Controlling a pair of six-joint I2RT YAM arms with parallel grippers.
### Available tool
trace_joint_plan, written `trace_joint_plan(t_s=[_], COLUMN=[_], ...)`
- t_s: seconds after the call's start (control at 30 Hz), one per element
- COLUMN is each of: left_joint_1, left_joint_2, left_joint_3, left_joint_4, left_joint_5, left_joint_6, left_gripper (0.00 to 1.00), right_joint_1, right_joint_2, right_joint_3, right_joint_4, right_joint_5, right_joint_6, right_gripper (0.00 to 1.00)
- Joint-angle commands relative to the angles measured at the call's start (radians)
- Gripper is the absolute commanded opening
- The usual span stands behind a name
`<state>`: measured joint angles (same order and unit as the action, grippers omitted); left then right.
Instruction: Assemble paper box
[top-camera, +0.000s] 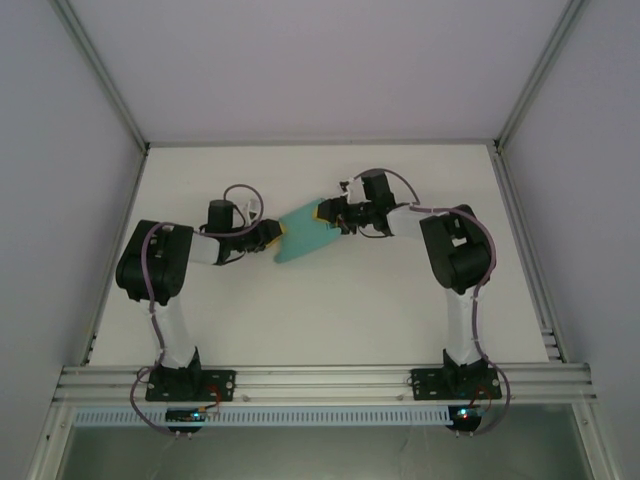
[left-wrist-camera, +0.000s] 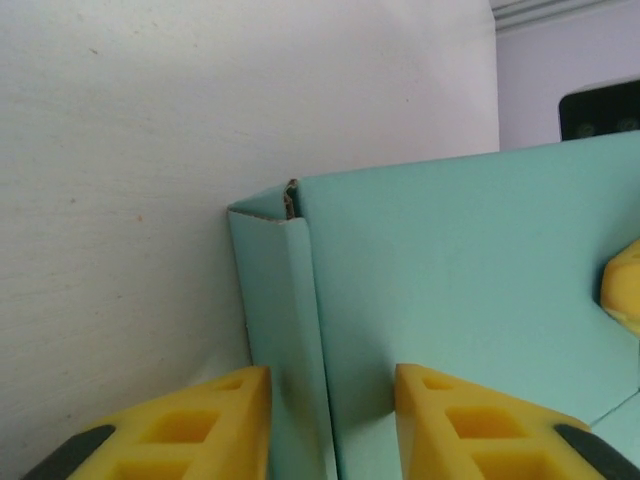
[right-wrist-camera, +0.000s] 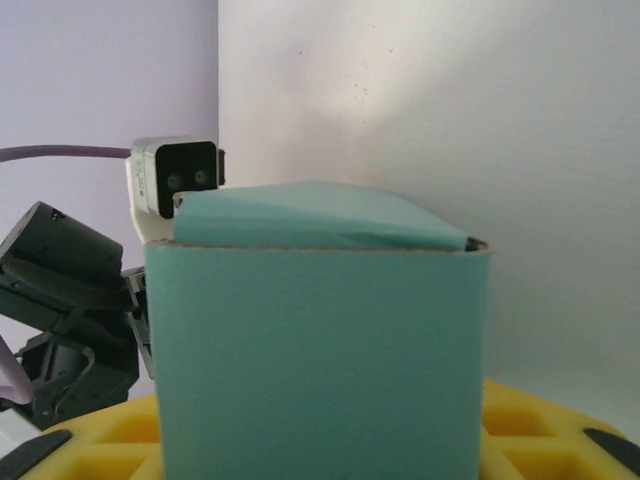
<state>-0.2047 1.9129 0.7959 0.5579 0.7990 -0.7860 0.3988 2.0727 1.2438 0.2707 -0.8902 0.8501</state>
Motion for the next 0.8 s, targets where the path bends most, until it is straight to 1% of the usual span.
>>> trace_joint_plan(t_s=[0.0, 0.03, 0.1, 0.13, 0.17, 0.2, 0.23, 0.3, 0.33, 0.37, 0.4, 0.47, 0.53, 0.6, 0.7, 0.77], left_joint_1=[-0.025, -0.029, -0.041, -0.051, -0.069, -0.092, -0.124, -0.225, -0.286, -0.357, -0.417, -0.528, -0.601, -0.643, -0.668, -0.668], left_joint_2=[-0.046, -0.072, -0.141, -0.179, -0.226, -0.268, -0.311, -0.392, -0.420, -0.444, -0.456, -0.465, -0.455, -0.439, -0.411, -0.389], left_joint_3=[0.031, 0.044, 0.068, 0.080, 0.093, 0.105, 0.119, 0.140, 0.142, 0.135, 0.123, 0.084, 0.051, 0.036, 0.045, 0.053], left_joint_4=[-0.060, -0.079, -0.130, -0.161, -0.198, -0.236, -0.283, -0.372, -0.390, -0.387, -0.370, -0.302, -0.228, -0.184, -0.169, -0.150], left_joint_5=[-0.022, -0.030, -0.058, -0.086, -0.122, -0.164, -0.231, -0.442, -0.565, -0.694, -0.784, -0.912, -0.972, -0.986, -0.984, -0.988], left_joint_6=[0.051, 0.073, 0.144, 0.184, 0.243, 0.309, 0.385, 0.575, 0.668, 0.779, 0.880, 1.082, 1.232, 1.314, 1.365, 1.379], left_gripper=[0.44, 0.49, 0.70, 0.83, 1.00, 1.00, 1.00, 1.00, 1.00, 1.00, 1.00, 1.00, 1.00, 1.00, 1.00, 0.99], right_joint_1=[0.013, 0.009, -0.001, -0.007, -0.013, -0.018, -0.022, -0.034, -0.043, -0.055, -0.069, -0.103, -0.137, -0.164, -0.192, -0.201], right_joint_2=[-0.064, -0.084, -0.131, -0.157, -0.184, -0.210, -0.235, -0.292, -0.316, -0.338, -0.354, -0.381, -0.402, -0.413, -0.421, -0.422], right_joint_3=[-0.009, -0.014, -0.025, -0.029, -0.034, -0.039, -0.040, -0.042, -0.038, -0.031, -0.017, 0.004, 0.006, 0.008, 0.025, 0.046], right_joint_4=[0.018, -0.011, -0.087, -0.129, -0.176, -0.221, -0.262, -0.363, -0.418, -0.482, -0.549, -0.641, -0.685, -0.722, -0.804, -0.869], right_joint_5=[-0.037, -0.014, 0.043, 0.073, 0.111, 0.143, 0.170, 0.235, 0.260, 0.286, 0.296, 0.280, 0.234, 0.186, 0.138, 0.124], right_joint_6=[-0.001, -0.017, -0.051, -0.068, -0.086, -0.098, -0.110, -0.110, -0.100, -0.075, -0.063, -0.027, 0.030, 0.088, 0.110, 0.075], right_gripper=[0.44, 0.43, 0.42, 0.42, 0.43, 0.42, 0.43, 0.42, 0.42, 0.42, 0.42, 0.43, 0.41, 0.39, 0.36, 0.35])
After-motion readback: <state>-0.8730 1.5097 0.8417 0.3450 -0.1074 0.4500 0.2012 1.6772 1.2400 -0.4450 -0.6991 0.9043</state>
